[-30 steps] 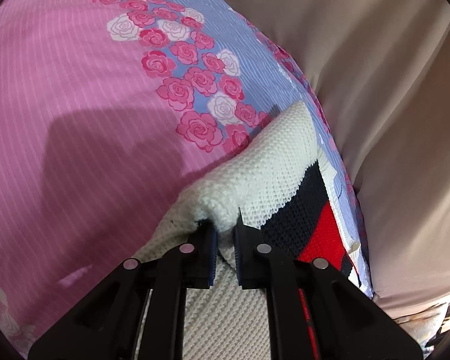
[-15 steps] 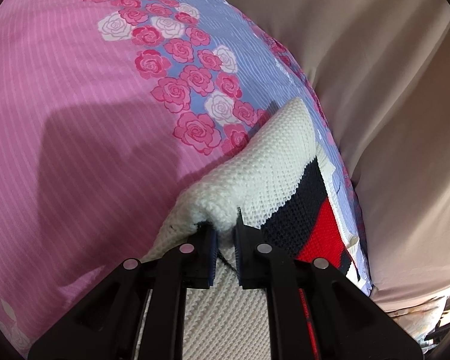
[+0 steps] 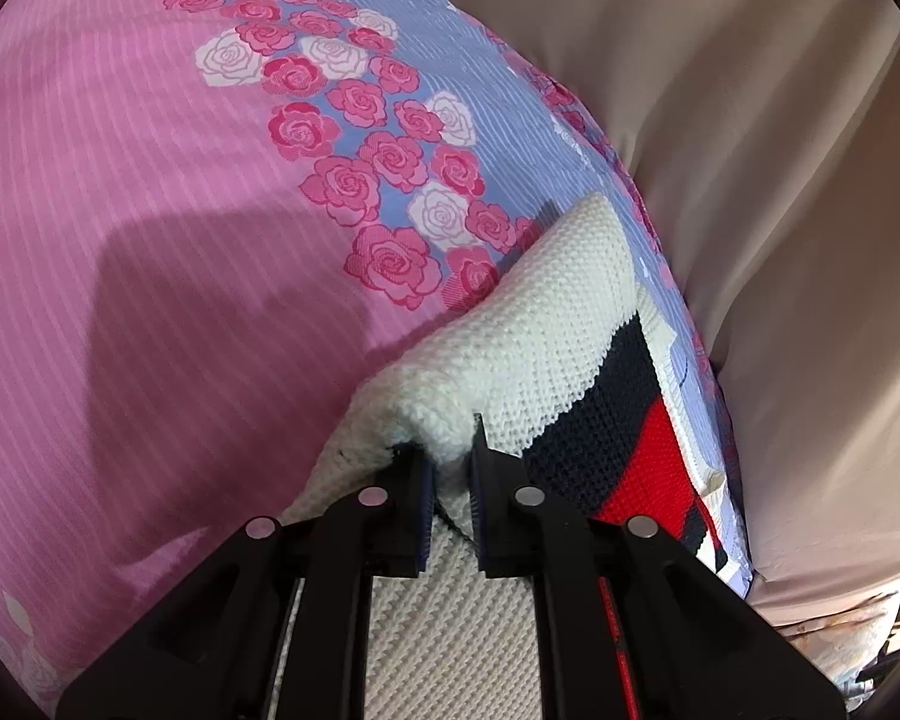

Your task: Fold small clothes

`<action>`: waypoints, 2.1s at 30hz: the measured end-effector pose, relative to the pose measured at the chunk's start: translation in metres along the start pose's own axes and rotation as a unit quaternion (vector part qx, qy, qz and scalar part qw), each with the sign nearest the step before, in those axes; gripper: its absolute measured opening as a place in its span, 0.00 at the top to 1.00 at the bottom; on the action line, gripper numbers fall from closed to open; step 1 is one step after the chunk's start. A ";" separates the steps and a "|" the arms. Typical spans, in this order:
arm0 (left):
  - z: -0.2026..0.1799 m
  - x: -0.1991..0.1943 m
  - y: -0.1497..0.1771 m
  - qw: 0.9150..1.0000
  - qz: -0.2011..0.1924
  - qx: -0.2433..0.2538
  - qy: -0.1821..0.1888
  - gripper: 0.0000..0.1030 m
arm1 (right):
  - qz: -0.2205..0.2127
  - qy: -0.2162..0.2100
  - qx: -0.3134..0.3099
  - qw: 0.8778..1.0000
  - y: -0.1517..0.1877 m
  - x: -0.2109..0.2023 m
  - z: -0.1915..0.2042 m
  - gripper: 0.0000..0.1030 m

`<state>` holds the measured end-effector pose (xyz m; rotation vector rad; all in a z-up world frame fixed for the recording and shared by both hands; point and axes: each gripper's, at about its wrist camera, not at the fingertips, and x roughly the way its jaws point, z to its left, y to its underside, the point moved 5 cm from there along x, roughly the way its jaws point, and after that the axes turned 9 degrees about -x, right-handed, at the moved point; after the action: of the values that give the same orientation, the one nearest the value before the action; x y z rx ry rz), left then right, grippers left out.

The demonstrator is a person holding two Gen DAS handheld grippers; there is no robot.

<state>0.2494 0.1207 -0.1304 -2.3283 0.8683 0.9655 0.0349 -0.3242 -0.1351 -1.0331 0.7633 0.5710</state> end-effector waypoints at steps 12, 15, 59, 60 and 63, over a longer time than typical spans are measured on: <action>0.004 -0.001 -0.002 1.000 0.013 -0.011 0.016 0.90 | -0.005 0.018 -0.127 0.992 -0.066 0.045 0.097 0.36; 0.008 -0.001 -0.003 0.999 0.023 -0.026 0.026 0.90 | 0.028 0.054 -0.111 0.992 -0.082 0.086 0.081 0.36; 0.005 0.008 -0.016 0.995 0.041 0.078 0.049 0.90 | 0.089 -0.165 -0.326 0.927 -0.105 0.263 0.449 0.91; 0.003 0.008 -0.015 0.995 0.039 0.086 0.044 0.90 | 0.092 -0.163 -0.310 0.932 -0.107 0.262 0.449 0.91; -0.002 0.006 -0.015 0.994 0.051 0.090 0.037 0.88 | 0.059 -0.174 -0.281 0.942 -0.121 0.219 0.436 0.91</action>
<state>0.2644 0.1277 -0.1310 -2.1952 1.0686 0.8088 0.3836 0.0376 -0.1100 -1.3643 0.3486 1.0848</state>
